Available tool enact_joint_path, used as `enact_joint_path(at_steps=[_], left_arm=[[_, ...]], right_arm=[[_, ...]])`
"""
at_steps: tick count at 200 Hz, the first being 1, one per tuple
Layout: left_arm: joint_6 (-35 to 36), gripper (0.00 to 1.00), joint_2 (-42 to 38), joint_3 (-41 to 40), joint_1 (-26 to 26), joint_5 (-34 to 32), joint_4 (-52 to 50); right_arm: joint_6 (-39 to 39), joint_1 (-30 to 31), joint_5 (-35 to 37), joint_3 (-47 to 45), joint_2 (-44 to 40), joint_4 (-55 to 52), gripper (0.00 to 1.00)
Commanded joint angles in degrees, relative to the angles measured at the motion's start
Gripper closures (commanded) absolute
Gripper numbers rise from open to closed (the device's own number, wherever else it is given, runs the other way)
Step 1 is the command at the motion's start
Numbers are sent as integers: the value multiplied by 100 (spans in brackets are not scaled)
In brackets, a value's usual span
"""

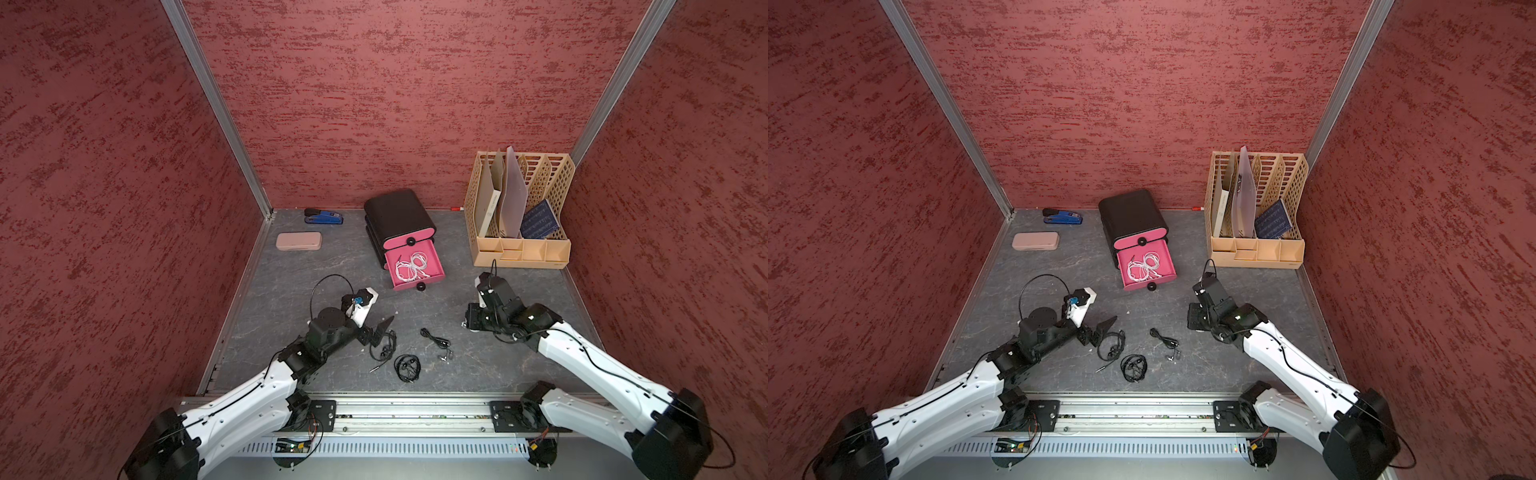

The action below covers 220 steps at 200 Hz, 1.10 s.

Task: Place the wired earphones into the drawer by color
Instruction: Pick up the wired earphones from the center of the board, then place the wired earphones in the drawer.

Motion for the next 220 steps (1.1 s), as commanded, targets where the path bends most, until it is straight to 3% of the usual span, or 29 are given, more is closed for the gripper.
enact_joint_path(at_steps=[1, 128, 220], left_arm=[[176, 0, -69, -126, 4, 172, 266], [270, 0, -82, -211, -25, 82, 436], [244, 0, -135, -228, -25, 31, 438]], right_arm=[[-397, -14, -85, 290, -17, 595, 93], [-947, -14, -938, 1523, 1438, 2608, 93], [-785, -21, -737, 2395, 3177, 3180, 92]])
